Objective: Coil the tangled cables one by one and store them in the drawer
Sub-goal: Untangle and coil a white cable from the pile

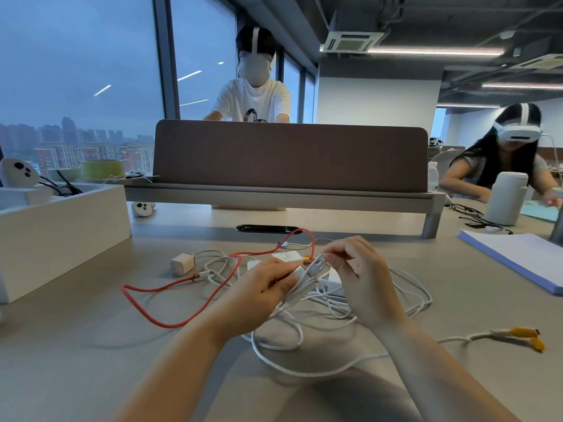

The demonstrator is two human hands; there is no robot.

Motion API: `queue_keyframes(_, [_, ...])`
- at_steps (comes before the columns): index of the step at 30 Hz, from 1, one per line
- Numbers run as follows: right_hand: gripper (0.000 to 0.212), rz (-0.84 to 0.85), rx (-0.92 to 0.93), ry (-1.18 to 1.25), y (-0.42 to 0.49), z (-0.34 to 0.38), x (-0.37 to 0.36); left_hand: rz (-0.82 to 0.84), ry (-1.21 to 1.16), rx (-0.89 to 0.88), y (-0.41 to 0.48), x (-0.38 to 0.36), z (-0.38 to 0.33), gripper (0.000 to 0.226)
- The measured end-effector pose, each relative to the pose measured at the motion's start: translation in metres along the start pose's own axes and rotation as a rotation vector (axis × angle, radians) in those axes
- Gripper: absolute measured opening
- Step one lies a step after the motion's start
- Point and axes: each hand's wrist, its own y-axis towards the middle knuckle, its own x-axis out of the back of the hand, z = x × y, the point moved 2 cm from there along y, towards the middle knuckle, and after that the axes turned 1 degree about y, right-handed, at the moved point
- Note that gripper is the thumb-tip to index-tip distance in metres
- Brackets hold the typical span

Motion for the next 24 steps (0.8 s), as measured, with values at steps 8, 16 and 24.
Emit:
queue_keyframes(8, [0.013, 0.05, -0.209, 0.288, -0.002, 0.007, -0.007, 0.033, -0.557, 0.075, -0.002, -0.004, -0.008, 0.027])
queue_keyframes(16, [0.03, 0.201, -0.28, 0.229, -0.013, 0.003, -0.026, -0.215, -1.033, 0.253, 0.002, -0.007, 0.001, 0.03])
queue_keyframes(24, [0.014, 0.415, -0.335, 0.032, -0.023, 0.009, -0.037, -0.422, -1.001, 0.385, 0.007, -0.01, 0.014, 0.02])
